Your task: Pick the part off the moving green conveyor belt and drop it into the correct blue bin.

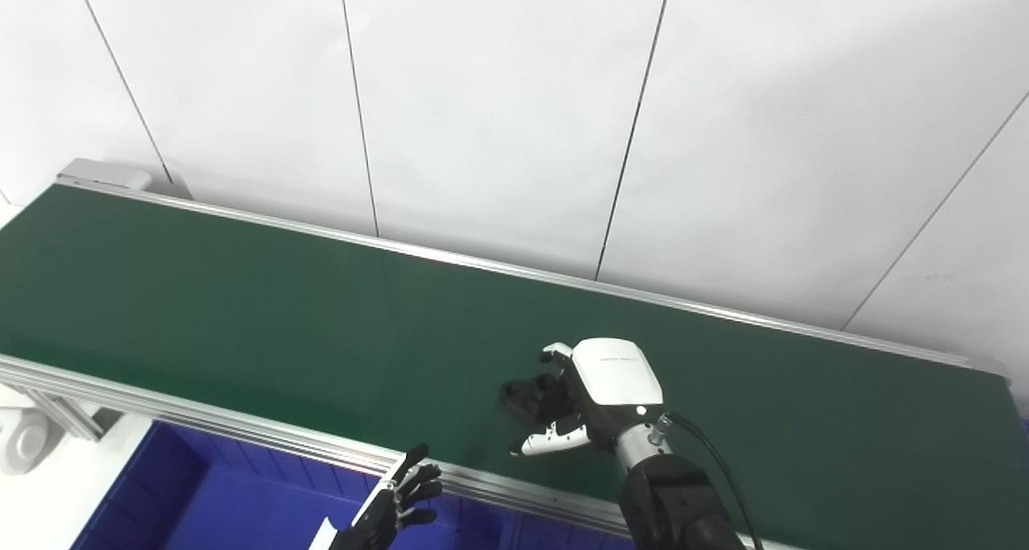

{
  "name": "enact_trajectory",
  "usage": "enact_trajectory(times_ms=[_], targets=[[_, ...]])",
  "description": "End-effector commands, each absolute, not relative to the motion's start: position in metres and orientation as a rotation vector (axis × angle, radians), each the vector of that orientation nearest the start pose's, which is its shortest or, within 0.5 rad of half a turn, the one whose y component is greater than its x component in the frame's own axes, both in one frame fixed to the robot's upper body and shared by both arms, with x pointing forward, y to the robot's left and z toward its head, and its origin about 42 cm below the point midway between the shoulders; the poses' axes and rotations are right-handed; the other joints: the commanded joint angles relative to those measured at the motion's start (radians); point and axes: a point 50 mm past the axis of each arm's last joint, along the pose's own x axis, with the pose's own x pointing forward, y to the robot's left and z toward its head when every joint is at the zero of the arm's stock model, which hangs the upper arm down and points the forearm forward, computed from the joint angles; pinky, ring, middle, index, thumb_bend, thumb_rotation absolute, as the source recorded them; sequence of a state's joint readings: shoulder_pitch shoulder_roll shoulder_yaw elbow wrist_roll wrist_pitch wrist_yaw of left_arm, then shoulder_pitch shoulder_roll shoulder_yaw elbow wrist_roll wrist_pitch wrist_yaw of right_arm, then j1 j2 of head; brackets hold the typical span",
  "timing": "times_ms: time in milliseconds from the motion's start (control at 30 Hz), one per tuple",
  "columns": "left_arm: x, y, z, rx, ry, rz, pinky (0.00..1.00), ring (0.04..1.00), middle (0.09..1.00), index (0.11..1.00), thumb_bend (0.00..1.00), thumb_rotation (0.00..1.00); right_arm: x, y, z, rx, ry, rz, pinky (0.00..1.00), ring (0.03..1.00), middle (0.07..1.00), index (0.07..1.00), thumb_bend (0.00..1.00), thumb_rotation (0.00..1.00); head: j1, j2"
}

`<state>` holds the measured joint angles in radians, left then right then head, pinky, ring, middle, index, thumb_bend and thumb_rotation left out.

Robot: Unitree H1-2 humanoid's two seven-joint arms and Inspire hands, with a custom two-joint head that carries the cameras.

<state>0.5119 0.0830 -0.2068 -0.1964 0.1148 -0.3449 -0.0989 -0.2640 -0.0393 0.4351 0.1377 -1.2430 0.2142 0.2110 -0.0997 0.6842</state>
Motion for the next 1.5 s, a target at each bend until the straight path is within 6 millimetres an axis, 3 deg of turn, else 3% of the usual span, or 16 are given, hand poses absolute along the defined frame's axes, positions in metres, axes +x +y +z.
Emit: enact_trajectory(times_ms=[0,33,67,100,167,433,933,1100,1300,1467], targets=[[0.106,0.191,0.083,0.119,-0.078,-0.233,0.77,0.854,0.899,0.958,0.66,0.8,0.34,-0.091,0.108,-1.396,-0.061,0.402,0.22,0.296,0.413,0.704,0.83,0.5,0.001,0.004],[0.106,0.191,0.084,0.121,-0.08,-0.234,0.77,0.852,0.898,0.957,0.66,0.8,0.339,-0.091,0.101,-1.405,-0.054,0.41,0.21,0.28,0.394,0.687,0.79,0.47,0.0,0.005],[0.105,0.191,0.084,0.122,-0.08,-0.232,0.77,0.852,0.897,0.956,0.65,0.8,0.337,-0.093,0.091,-1.417,-0.037,0.426,0.2,0.266,0.371,0.599,0.66,0.32,0.0,0.009],[0.105,0.191,0.085,0.122,-0.079,-0.232,0.77,0.852,0.897,0.955,0.65,0.8,0.336,-0.095,0.084,-1.425,-0.025,0.436,0.19,0.261,0.363,0.546,0.59,0.24,0.0,0.009],[0.104,0.191,0.085,0.122,-0.08,-0.225,0.76,0.844,0.889,0.947,0.64,0.79,0.334,-0.101,0.07,-1.441,0.01,0.461,0.16,0.222,0.316,0.496,0.52,0.15,-0.002,0.013],[0.104,0.192,0.086,0.121,-0.081,-0.218,0.76,0.83,0.87,0.935,0.61,0.79,0.331,-0.119,0.063,-1.495,0.077,0.469,0.13,0.198,0.281,0.485,0.51,0.13,-0.01,0.022],[0.103,0.192,0.089,0.099,-0.07,-0.198,0.77,0.806,0.822,0.929,0.57,0.78,0.328,-0.115,0.076,-1.436,0.039,0.452,0.13,0.202,0.296,0.486,0.51,0.15,-0.03,0.033],[0.103,0.191,0.09,0.097,-0.063,-0.191,0.77,0.796,0.8,0.933,0.56,0.81,0.322,-0.116,0.096,-1.373,-0.058,0.425,0.14,0.206,0.294,0.483,0.51,0.15,-0.036,0.037],[0.104,0.194,0.093,0.095,-0.054,-0.187,0.79,0.794,0.783,0.942,0.57,0.84,0.311,-0.132,0.141,-1.361,-0.187,0.426,0.12,0.173,0.25,0.477,0.51,0.14,-0.065,0.053],[0.106,0.2,0.096,0.091,-0.041,-0.188,0.81,0.804,0.789,0.952,0.58,0.85,0.298,-0.149,0.176,-1.393,-0.261,0.449,0.13,0.185,0.267,0.477,0.5,0.15,-0.107,0.079]])
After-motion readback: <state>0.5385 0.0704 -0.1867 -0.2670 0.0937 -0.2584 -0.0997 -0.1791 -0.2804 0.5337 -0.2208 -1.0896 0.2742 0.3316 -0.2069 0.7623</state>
